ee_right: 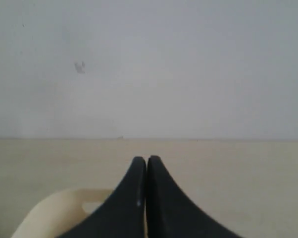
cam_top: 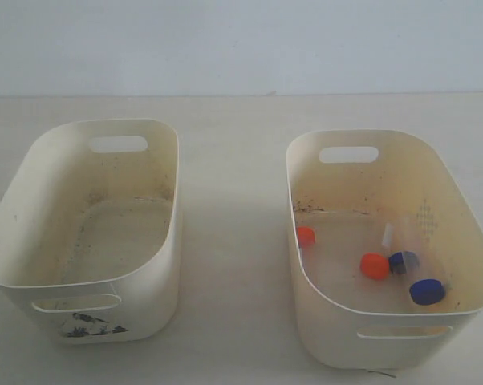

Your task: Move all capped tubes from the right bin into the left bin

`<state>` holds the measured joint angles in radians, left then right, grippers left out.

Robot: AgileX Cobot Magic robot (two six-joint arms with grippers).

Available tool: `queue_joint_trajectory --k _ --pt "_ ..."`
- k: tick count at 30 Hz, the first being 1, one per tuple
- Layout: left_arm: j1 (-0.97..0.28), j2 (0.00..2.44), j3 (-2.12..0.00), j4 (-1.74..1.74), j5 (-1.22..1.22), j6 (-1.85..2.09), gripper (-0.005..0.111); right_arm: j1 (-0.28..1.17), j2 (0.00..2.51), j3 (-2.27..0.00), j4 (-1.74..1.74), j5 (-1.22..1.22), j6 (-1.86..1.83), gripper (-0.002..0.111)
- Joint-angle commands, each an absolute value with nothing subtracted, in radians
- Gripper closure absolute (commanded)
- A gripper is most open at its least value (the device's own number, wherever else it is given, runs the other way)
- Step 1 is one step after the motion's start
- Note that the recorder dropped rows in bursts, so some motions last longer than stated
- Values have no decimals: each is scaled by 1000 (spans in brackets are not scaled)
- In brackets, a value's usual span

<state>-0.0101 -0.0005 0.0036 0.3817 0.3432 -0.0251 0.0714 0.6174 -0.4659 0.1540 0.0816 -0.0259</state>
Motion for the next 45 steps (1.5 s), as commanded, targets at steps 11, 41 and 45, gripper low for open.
queue_joint_trajectory --k 11,41,45 --pt "-10 0 0 383 341 -35 102 298 933 -737 249 391 6 109" --pt "-10 0 0 383 341 -35 102 508 1662 -1295 -207 1154 510 109" --pt "-10 0 0 383 341 -35 102 508 1662 -1246 -204 1116 498 109"
